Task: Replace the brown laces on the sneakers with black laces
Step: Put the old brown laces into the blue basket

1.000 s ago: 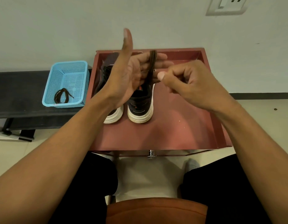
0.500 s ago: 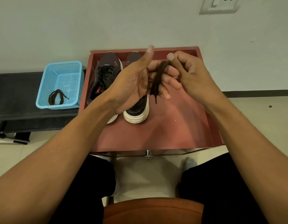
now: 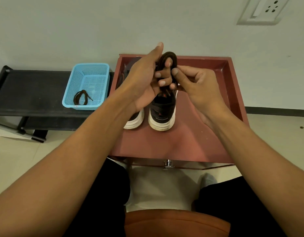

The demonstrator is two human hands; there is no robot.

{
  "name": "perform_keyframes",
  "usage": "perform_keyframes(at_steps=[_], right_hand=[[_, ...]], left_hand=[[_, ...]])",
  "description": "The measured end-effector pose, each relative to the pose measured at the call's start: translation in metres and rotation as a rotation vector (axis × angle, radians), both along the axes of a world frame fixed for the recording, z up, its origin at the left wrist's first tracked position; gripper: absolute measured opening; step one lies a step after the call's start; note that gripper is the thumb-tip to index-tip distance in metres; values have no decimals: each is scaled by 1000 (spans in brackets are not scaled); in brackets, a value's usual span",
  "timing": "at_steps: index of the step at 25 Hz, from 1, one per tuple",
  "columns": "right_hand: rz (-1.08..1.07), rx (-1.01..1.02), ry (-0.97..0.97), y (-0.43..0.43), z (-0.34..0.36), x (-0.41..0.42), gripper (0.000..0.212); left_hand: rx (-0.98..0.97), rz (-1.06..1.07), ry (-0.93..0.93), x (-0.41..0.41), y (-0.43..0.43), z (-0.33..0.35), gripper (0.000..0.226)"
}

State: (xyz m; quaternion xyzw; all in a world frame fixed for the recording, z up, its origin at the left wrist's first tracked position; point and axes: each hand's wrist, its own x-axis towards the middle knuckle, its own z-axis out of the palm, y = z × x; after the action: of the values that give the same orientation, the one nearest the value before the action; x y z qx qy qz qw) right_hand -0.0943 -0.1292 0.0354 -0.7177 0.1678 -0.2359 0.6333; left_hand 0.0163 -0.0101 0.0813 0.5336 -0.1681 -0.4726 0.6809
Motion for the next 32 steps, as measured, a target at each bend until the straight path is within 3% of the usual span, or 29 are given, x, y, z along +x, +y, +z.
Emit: perform_keyframes(at_steps=[5, 9, 15, 19, 22, 26, 28, 32], right_hand=[[54, 17, -7, 33, 11, 62, 18], [23, -160, 94, 72, 1, 149, 19], [0, -732, 337, 125, -39, 245, 13], [90, -981, 607, 138, -67, 272, 14], [191, -1114, 730, 145, -77, 277, 17], [246, -1288, 753, 153, -81, 279, 23], [242, -1351, 732, 156, -84, 279, 22], [266, -1350, 760, 155, -85, 279, 21]], left_hand=[[156, 19, -129, 52, 50, 26, 33], [285, 289, -172, 114, 97, 12, 20], [539, 538, -275, 188, 123, -64, 29], [782, 428, -418, 208, 124, -107, 30], [952, 278, -580, 216, 129, -127, 9], [1127, 52, -889, 212, 126, -132, 8], [1180, -31, -1001, 211, 123, -133, 22], [1184, -110, -1089, 211, 120, -130, 29]])
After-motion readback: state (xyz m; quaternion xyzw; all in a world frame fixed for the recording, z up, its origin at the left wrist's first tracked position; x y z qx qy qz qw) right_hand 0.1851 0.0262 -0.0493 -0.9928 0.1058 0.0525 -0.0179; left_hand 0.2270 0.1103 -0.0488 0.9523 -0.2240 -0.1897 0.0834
